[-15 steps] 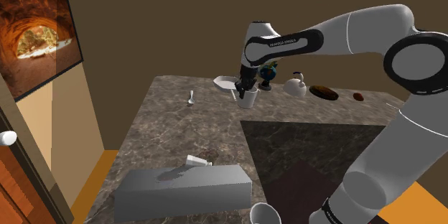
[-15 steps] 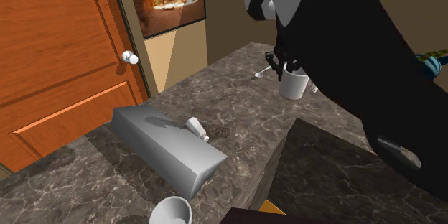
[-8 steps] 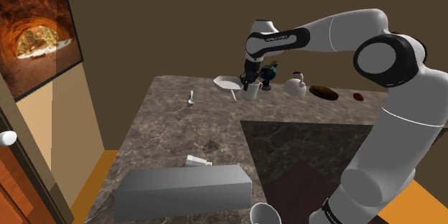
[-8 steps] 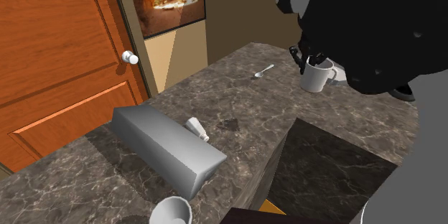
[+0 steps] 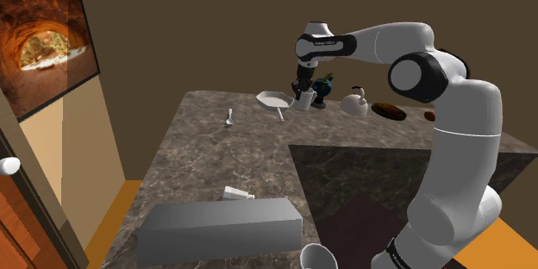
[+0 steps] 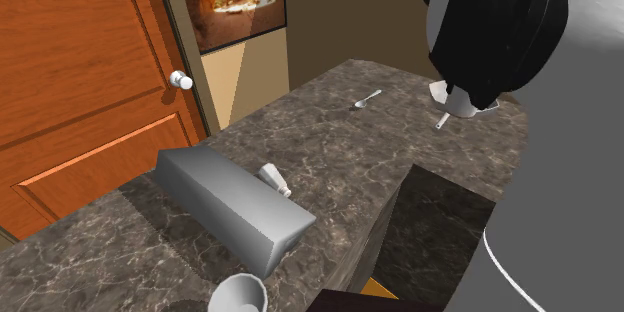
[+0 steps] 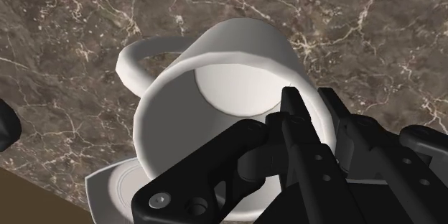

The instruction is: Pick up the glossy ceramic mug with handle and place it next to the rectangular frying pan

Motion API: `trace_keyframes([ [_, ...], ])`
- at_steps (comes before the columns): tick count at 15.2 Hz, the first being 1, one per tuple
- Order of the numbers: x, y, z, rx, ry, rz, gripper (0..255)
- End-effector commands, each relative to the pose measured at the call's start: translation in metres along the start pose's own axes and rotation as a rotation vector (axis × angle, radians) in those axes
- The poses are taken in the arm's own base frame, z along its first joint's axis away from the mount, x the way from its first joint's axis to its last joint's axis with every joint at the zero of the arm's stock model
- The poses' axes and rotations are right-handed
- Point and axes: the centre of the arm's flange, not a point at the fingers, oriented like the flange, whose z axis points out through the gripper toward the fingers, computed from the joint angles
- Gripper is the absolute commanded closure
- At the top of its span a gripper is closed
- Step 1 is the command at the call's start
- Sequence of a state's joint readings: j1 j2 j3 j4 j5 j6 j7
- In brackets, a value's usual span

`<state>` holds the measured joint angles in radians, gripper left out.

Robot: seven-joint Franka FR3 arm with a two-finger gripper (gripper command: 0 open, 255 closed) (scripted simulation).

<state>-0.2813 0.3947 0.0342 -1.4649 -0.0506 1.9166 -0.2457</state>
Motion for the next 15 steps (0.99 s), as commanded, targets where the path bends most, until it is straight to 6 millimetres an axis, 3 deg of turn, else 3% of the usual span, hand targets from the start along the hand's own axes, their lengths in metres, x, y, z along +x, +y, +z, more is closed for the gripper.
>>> trace_keyframes([
  [1,0.008,0.016,0.002,-0.001,0.001,-0.001,255],
  [15,0.004,0.012,0.075,-0.001,0.001,-0.001,255],
])
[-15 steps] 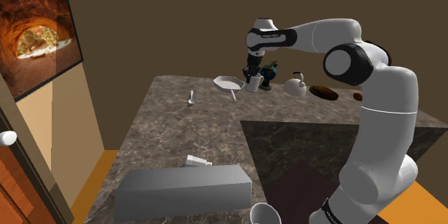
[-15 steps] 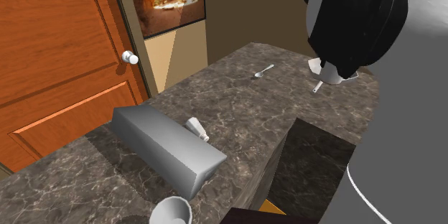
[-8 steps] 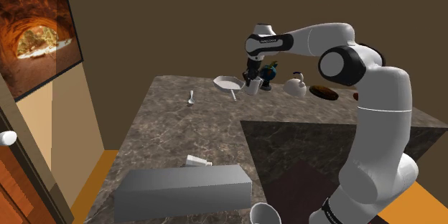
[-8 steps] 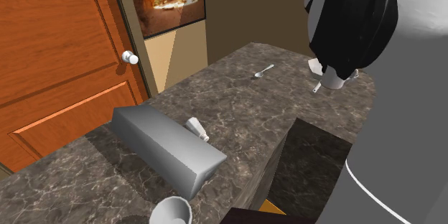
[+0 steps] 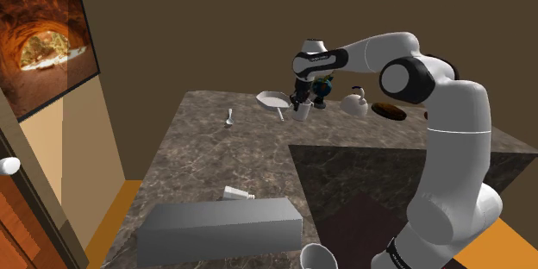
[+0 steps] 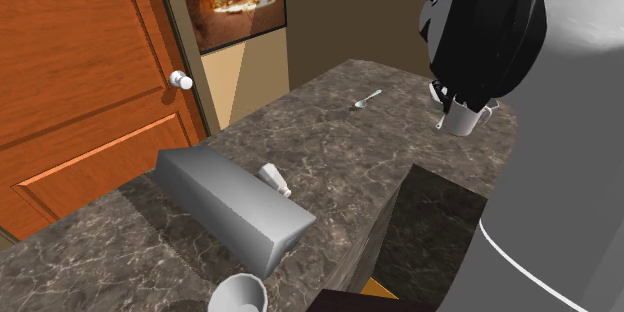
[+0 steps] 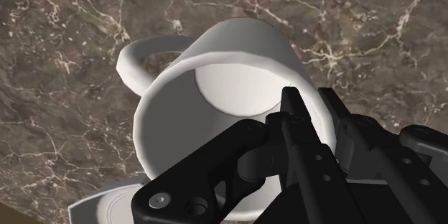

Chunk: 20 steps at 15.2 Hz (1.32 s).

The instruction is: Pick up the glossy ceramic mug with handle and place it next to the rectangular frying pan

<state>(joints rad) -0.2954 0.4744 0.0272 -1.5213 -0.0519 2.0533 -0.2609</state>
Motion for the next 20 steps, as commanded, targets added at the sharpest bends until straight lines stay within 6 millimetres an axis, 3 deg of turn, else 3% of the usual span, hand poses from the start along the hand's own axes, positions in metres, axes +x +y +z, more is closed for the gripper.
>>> trace_keyframes([
  [1,-0.001,-0.001,0.010,0.000,0.001,0.000,255],
  [16,-0.005,-0.005,0.094,0.000,0.001,0.000,255],
  [20,-0.005,-0.005,0.094,0.000,0.001,0.000,255],
])
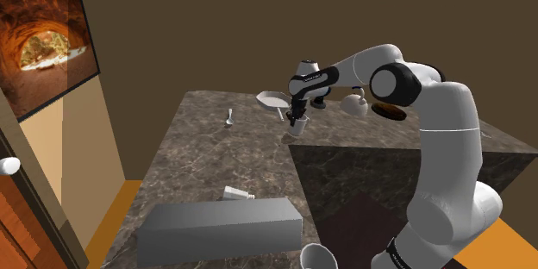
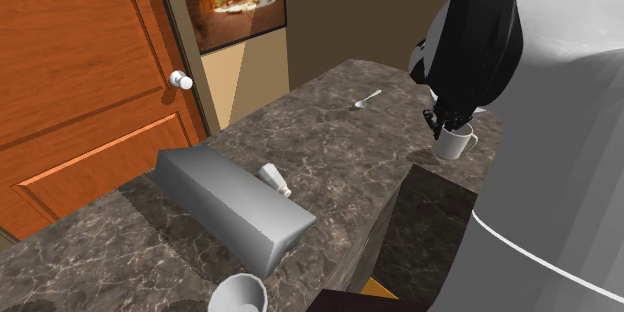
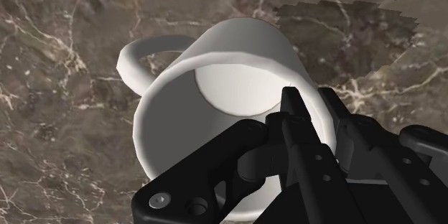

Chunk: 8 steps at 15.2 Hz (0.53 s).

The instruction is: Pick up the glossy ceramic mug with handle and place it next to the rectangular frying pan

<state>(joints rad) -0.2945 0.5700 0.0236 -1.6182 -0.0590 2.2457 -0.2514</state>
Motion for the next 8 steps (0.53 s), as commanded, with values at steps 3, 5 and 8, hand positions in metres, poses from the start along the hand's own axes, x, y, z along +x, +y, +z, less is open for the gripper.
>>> trace_keyframes([
  [3,0.0000,-0.0002,0.0003,0.000,0.001,0.000,255],
  [5,0.0000,-0.0002,0.0003,0.000,0.001,0.000,0],
  [8,0.0001,-0.0002,0.0003,0.000,0.001,0.000,0],
])
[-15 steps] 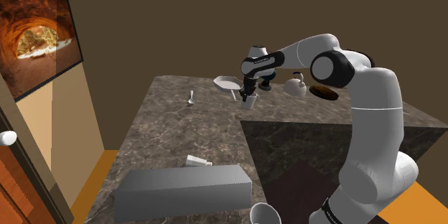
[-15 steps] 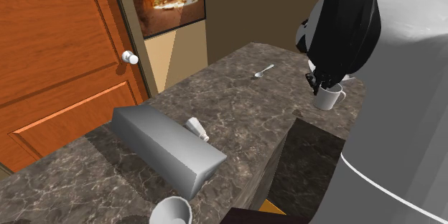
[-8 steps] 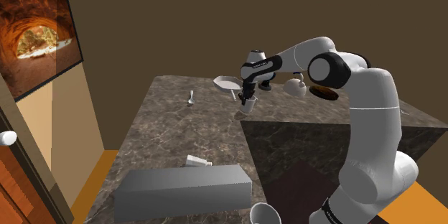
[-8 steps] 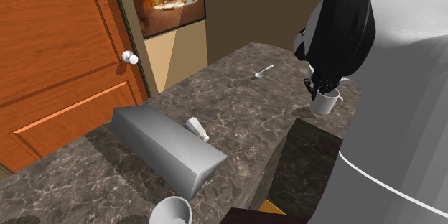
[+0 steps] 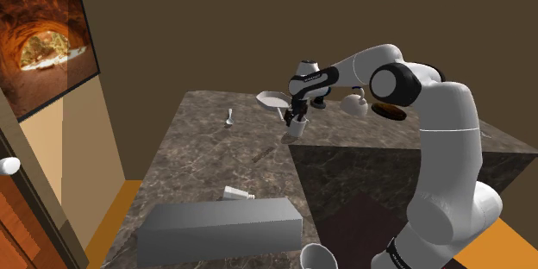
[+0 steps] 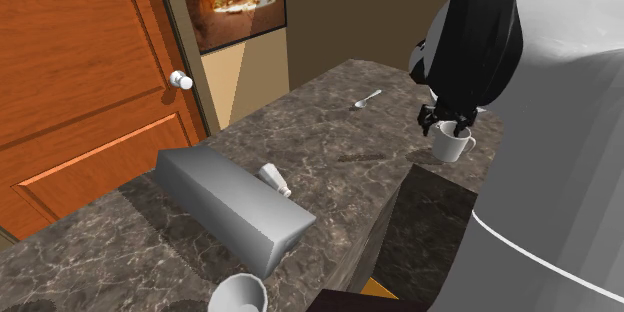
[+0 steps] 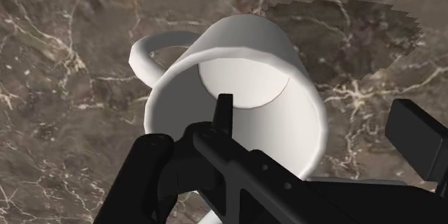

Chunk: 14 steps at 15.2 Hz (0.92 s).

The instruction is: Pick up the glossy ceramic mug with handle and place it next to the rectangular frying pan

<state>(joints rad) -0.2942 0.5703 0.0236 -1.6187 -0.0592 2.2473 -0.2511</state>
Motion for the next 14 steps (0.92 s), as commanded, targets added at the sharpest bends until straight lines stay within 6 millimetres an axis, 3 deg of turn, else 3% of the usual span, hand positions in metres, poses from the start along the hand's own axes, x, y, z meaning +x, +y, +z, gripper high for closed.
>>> trace_keyframes([
  [1,0.000,0.000,0.000,0.000,0.000,0.000,0],
  [2,0.000,0.000,0.000,0.000,0.000,0.000,0],
  [6,0.000,0.000,-0.050,0.000,0.000,0.000,0],
  [14,0.000,0.000,-0.050,0.000,0.000,0.000,0],
])
